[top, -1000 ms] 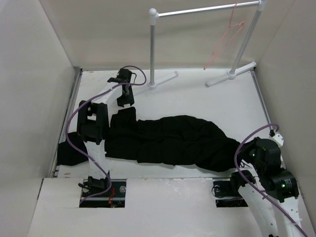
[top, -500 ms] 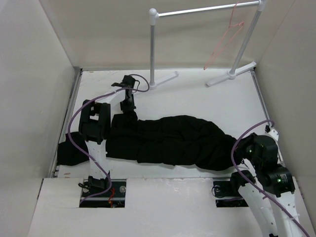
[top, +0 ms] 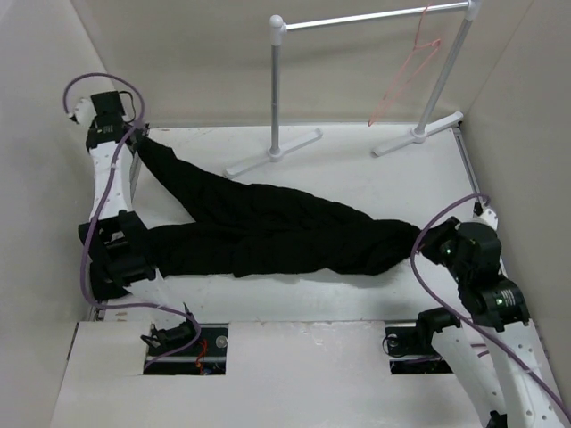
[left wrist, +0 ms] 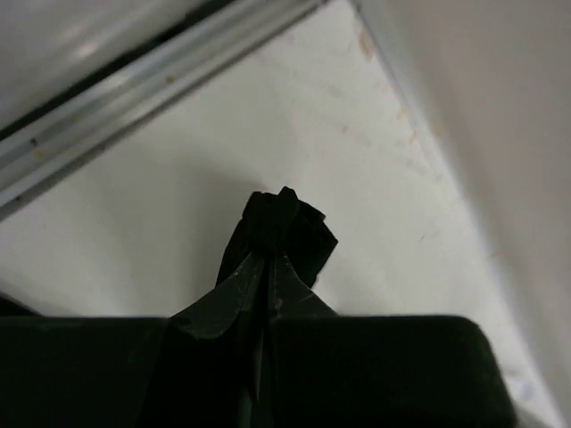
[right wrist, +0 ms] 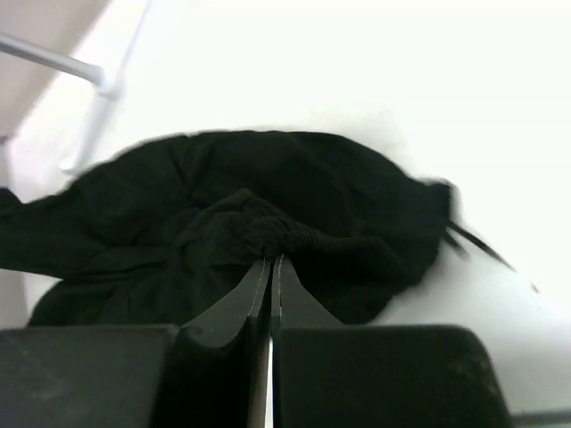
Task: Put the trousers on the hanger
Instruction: Flatten out the trousers at the center of the board.
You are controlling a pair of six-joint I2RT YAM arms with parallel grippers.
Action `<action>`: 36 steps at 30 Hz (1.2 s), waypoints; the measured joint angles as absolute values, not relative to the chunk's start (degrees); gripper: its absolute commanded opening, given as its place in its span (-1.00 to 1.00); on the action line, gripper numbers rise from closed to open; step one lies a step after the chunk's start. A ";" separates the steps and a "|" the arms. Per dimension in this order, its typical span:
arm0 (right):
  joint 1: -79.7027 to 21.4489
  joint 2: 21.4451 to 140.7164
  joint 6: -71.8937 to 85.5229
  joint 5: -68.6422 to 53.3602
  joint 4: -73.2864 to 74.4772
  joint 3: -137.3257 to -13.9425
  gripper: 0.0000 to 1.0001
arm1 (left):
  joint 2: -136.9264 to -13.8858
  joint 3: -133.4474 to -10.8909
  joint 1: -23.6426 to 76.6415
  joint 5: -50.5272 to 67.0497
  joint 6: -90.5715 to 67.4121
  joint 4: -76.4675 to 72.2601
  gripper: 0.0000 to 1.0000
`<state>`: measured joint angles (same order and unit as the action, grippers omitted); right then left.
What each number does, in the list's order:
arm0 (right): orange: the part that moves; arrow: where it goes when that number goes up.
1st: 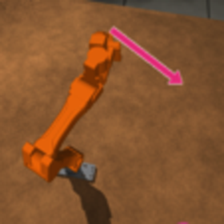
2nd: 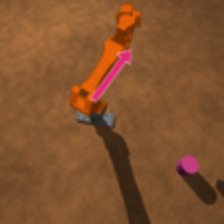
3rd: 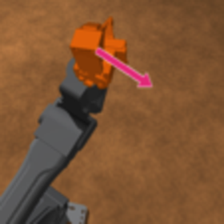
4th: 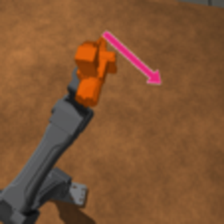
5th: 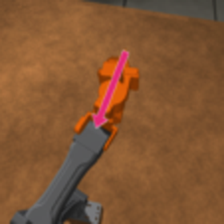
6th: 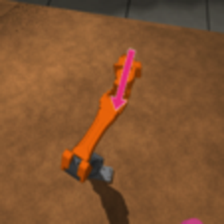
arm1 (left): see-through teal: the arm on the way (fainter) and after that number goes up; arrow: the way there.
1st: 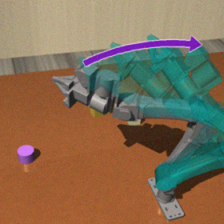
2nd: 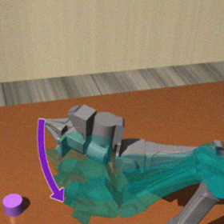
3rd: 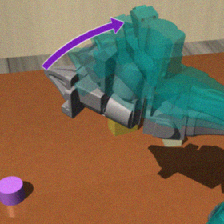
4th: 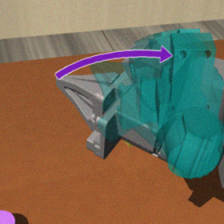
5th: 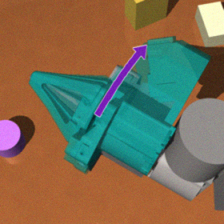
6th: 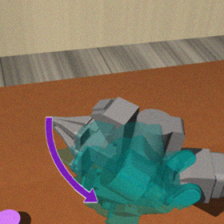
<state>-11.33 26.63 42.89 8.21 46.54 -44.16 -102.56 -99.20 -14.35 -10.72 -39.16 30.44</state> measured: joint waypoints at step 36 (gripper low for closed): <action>-4.84 76.82 39.83 13.26 26.35 -46.76 0.06 | -115.66 -104.33 -16.25 -7.51 -51.75 27.94 -0.93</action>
